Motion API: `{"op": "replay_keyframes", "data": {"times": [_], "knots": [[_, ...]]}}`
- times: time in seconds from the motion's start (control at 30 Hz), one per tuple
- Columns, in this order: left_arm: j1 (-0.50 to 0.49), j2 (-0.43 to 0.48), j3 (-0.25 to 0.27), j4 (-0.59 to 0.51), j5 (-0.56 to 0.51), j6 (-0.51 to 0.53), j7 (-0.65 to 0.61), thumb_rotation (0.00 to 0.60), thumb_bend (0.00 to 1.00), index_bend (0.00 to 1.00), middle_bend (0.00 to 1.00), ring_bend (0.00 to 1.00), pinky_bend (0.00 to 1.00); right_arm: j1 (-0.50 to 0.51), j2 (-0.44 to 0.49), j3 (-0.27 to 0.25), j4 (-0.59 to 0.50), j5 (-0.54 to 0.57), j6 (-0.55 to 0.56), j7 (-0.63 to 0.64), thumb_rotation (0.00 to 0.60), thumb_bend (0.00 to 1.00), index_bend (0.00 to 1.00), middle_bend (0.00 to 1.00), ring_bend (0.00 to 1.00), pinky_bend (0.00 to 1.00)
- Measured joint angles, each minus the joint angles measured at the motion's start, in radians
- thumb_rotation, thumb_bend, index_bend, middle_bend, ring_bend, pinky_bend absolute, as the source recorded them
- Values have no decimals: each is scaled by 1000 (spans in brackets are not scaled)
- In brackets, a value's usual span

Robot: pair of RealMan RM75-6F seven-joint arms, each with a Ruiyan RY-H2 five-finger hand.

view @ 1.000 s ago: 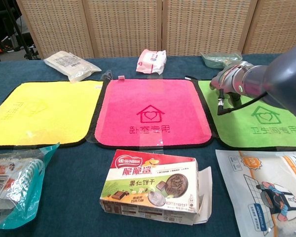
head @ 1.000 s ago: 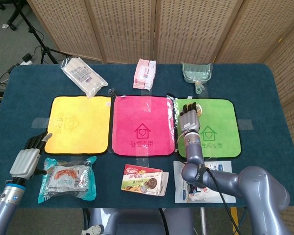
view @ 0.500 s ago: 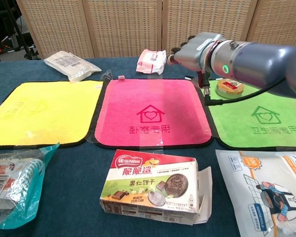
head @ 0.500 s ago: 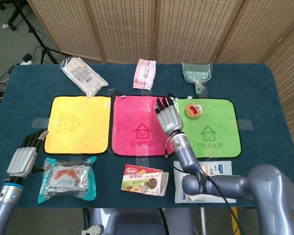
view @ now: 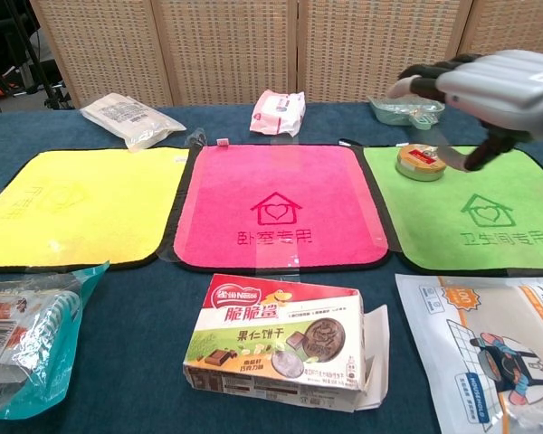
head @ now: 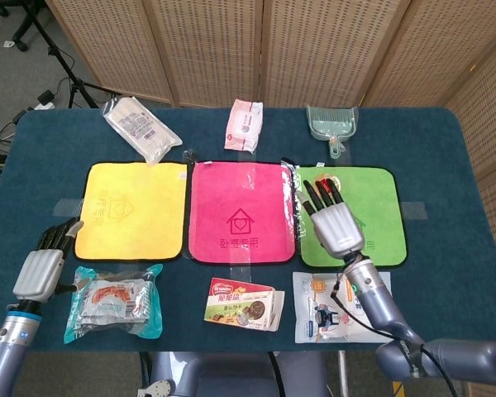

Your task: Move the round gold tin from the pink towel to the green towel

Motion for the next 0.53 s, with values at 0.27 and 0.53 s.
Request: {"op": "replay_keyframes", "data": {"times": [0.27,0.53], "knots": [[30,-19,19,-11,45,74,56,600,155,35,0,0,0,-278,50,-149,96,-242,254,326,600,506,84,0,0,0],[54,-26,27,-12,65,113,85,600,155,35,0,0,0,-469,66,-216,238,-372,408,508,600,503,84,0,0,0]]}}
